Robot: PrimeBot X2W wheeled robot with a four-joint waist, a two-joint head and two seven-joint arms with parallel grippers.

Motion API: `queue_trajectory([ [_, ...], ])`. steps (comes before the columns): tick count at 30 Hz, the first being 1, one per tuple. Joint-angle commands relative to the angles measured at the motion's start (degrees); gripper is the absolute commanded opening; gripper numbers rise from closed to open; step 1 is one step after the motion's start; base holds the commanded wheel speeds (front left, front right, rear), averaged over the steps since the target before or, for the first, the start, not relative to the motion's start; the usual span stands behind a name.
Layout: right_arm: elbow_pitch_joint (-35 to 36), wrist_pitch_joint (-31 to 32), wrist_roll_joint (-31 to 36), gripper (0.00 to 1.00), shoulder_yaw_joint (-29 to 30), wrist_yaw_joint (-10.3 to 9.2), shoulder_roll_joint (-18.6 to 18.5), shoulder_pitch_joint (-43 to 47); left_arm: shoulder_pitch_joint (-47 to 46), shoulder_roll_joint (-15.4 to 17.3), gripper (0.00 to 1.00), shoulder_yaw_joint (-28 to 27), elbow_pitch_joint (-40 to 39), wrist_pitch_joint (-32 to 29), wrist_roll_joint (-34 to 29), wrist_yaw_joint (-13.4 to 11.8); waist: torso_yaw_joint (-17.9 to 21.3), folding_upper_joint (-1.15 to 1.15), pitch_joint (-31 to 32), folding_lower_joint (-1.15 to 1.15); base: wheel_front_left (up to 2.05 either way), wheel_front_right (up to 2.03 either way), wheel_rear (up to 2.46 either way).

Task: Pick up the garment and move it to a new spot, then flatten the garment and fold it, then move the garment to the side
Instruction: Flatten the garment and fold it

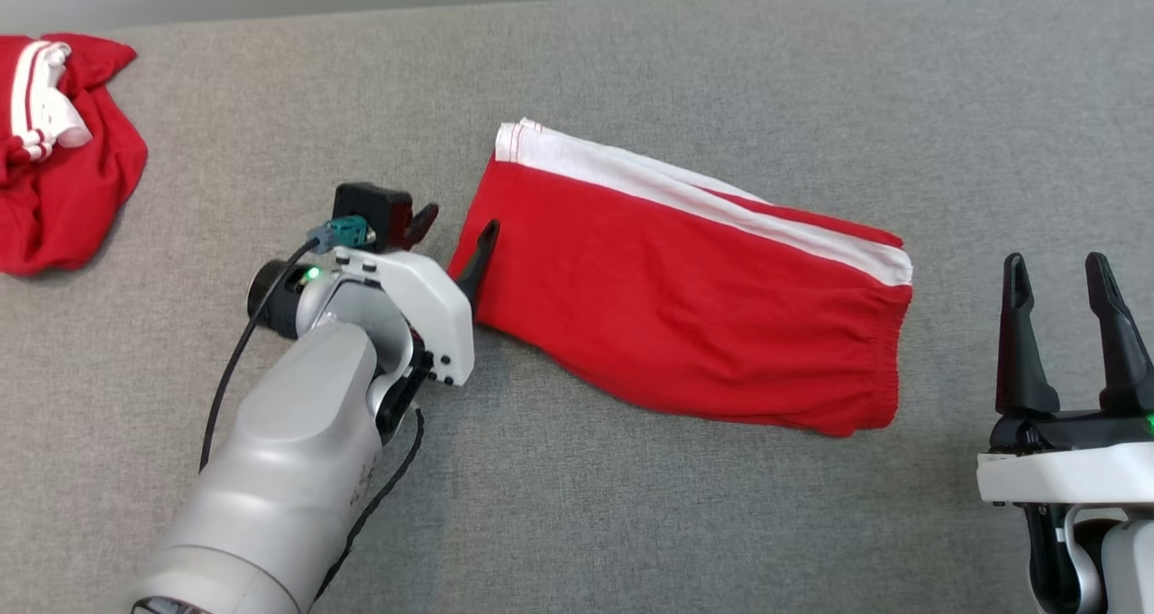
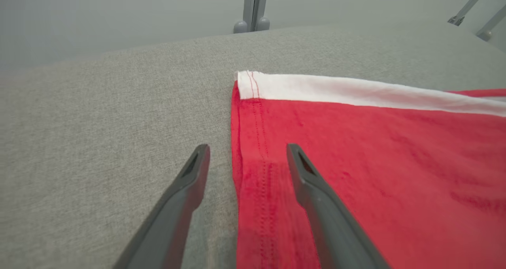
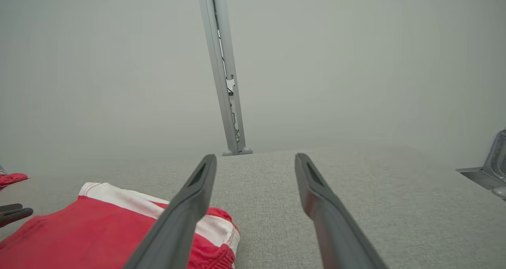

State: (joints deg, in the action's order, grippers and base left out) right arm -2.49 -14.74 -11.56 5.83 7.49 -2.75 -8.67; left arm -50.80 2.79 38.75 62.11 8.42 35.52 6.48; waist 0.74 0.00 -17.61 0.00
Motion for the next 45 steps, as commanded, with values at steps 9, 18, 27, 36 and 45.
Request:
queue_trajectory([
  [9,2.59,0.61,-0.78,1.0,0.11,0.01,-0.29,1.18,3.2,1.14,1.0,-1.51,3.95,-3.66,3.2,-1.27,3.33,0.0,0.96,0.0,0.0,0.0,0.0],
  [18,3.14,0.33,-1.38,1.0,0.28,0.01,-0.27,1.4,3.73,0.82,0.45,-0.83,5.6,-7.26,4.77,-0.14,5.25,0.0,0.44,0.0,0.0,0.0,0.0],
  [27,2.81,0.02,-1.44,1.0,0.82,0.01,-0.27,1.59,3.89,0.81,0.0,0.51,3.28,-5.76,5.2,0.47,3.56,0.0,2.01,0.0,0.0,0.0,0.0],
  [36,2.33,0.06,-0.8,1.0,2.15,0.01,-0.29,2.49,7.82,0.43,0.0,0.69,-1.03,-2.95,6.87,-0.07,-1.7,0.0,5.48,0.0,0.0,0.0,0.0],
  [45,0.75,1.3,-0.3,1.0,3.67,0.01,-0.29,3.47,17.31,0.32,0.0,-0.1,-10.34,0.01,9.14,-4.79,-5.57,0.0,7.91,0.0,0.0,0.0,0.0],
])
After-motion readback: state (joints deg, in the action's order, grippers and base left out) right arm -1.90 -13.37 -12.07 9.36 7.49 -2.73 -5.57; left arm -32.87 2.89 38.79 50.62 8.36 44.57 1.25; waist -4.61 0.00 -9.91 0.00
